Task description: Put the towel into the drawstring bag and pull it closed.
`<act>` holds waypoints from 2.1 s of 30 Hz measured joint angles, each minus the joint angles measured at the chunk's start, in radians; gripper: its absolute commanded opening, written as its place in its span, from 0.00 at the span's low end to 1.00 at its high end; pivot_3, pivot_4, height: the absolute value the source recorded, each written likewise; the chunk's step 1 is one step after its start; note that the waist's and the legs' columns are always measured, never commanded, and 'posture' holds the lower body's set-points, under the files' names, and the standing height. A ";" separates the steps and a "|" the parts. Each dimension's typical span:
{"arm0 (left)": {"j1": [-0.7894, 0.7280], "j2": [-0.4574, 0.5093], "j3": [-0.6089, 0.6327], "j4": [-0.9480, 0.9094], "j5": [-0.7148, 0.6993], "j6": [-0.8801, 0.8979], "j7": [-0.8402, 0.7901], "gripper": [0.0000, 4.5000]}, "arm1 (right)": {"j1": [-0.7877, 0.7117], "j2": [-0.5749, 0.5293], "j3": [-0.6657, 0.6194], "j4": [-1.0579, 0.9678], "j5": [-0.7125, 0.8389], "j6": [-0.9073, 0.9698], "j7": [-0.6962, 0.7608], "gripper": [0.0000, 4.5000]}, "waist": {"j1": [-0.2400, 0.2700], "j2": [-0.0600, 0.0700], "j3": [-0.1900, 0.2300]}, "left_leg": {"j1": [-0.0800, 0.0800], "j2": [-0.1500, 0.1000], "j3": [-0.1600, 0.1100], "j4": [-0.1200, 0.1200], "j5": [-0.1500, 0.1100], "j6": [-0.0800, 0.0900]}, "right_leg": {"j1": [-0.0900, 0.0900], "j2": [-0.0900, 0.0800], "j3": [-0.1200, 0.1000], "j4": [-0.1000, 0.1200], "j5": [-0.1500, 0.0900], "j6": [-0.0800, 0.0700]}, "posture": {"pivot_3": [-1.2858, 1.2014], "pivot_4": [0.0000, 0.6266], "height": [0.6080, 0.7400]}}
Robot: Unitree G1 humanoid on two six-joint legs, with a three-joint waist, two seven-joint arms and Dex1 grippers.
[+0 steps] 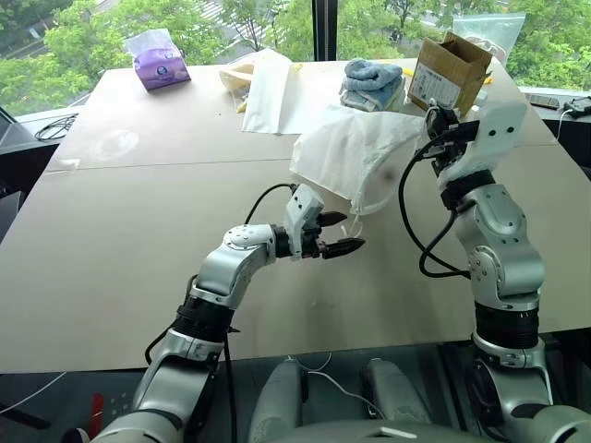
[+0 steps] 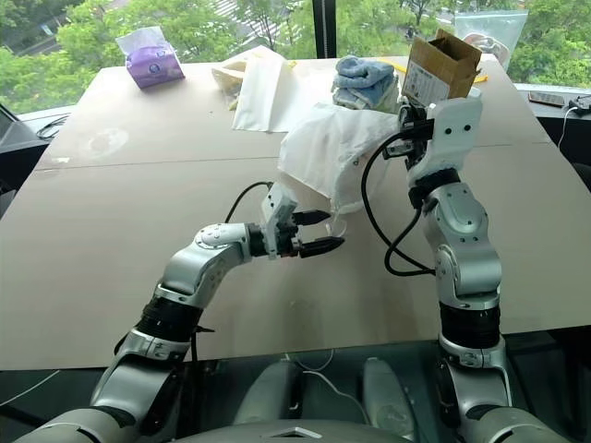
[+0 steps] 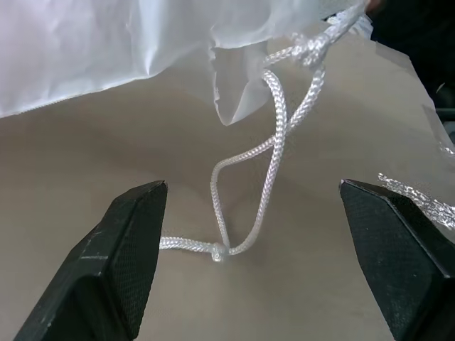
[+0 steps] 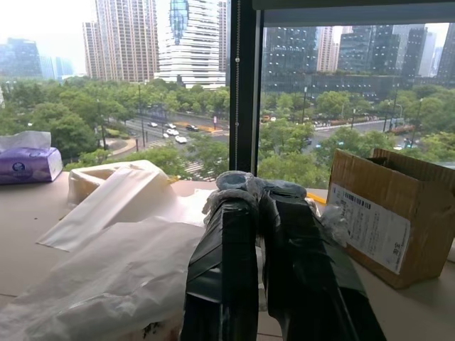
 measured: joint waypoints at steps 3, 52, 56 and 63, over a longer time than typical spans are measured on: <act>-0.001 0.001 0.000 0.000 -0.002 0.001 -0.007 0.49 | 0.000 0.000 0.000 -0.008 0.000 0.003 -0.001 0.00 | -0.003 0.000 0.000 | 0.000 0.000 0.000 0.000 0.000 0.000 | 0.000 0.000 0.000 0.000 0.000 0.000 | 0.52 0.24 1.00; -0.333 0.075 0.409 0.348 0.572 -0.330 1.479 0.00 | -0.062 0.014 -0.227 0.112 -0.170 -0.046 -0.584 0.00 | 0.019 0.000 0.000 | -0.001 -0.001 0.001 -0.001 0.000 0.000 | -0.002 -0.001 0.000 0.001 0.000 0.000 | 0.52 0.24 1.00; -0.361 0.078 0.409 0.363 0.565 -0.340 1.485 0.00 | -0.065 0.008 -0.227 0.112 -0.166 -0.049 -0.588 0.00 | 0.017 0.000 0.000 | -0.001 -0.001 0.002 -0.001 0.000 0.000 | -0.002 -0.001 0.000 0.001 0.000 0.000 | 0.52 0.24 1.00; -0.459 0.083 0.429 0.430 0.422 -0.431 1.324 0.00 | -0.181 -0.158 -0.228 0.145 -0.144 -0.168 -0.453 0.00 | 0.020 -0.001 0.000 | -0.002 -0.002 0.003 -0.001 0.000 0.000 | -0.003 -0.001 -0.002 0.000 0.000 0.000 | 0.52 0.24 1.00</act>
